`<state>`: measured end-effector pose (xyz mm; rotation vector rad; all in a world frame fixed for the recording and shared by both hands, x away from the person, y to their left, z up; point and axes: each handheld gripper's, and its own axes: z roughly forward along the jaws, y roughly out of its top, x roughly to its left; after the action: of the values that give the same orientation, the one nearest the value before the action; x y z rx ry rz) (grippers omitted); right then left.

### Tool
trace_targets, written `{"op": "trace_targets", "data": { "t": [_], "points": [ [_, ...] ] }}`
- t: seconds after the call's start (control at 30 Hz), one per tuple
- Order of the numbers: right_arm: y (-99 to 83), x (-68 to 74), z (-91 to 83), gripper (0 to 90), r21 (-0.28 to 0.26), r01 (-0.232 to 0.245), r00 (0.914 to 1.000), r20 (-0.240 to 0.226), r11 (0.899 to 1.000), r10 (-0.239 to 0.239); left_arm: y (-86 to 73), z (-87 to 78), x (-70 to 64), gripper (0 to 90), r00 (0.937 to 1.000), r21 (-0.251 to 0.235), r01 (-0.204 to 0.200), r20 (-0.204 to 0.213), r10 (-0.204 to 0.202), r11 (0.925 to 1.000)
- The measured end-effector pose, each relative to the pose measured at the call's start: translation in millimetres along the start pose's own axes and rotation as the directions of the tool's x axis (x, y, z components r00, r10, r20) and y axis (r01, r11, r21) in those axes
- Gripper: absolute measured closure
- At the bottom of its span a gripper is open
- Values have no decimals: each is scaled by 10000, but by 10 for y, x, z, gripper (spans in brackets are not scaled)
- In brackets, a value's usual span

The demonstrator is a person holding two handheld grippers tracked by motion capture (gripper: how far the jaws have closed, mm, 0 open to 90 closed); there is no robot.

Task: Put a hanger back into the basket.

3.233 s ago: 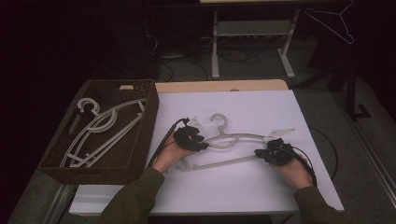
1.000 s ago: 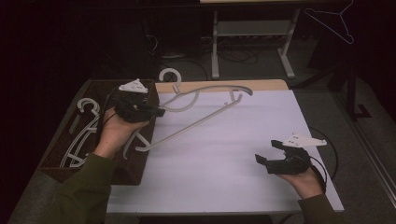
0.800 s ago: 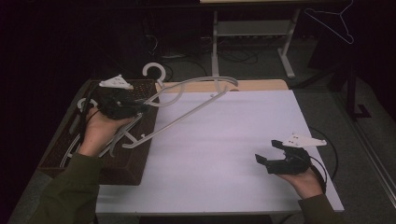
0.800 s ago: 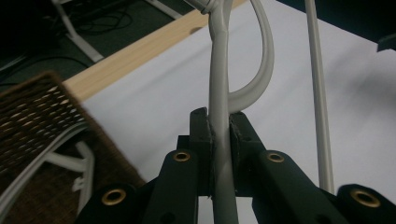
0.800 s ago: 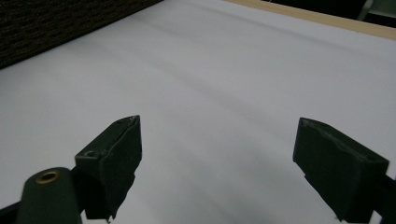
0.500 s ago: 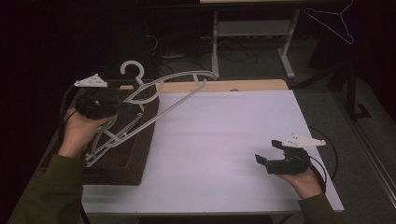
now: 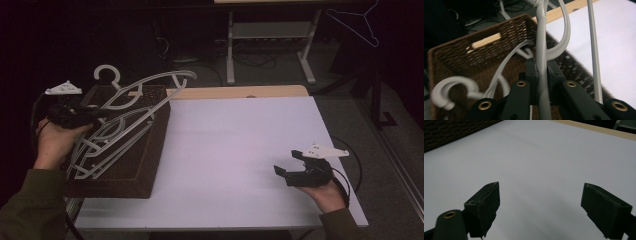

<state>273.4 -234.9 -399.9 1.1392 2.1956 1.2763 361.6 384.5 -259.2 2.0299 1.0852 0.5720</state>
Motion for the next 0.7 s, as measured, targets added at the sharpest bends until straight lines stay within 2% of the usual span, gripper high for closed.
{"op": "trace_targets", "data": {
  "t": [0.4,0.7],
  "points": [
    [-10,-14,-8,151,101,-30,9999,96,9999,29,-292,-151,415,824,9945,374,349,-996,-310,9987],
    [-12,-14,0,152,163,-91,9999,119,9998,89,-480,-167,564,824,9875,901,493,-1534,-351,9947]
  ]
}}
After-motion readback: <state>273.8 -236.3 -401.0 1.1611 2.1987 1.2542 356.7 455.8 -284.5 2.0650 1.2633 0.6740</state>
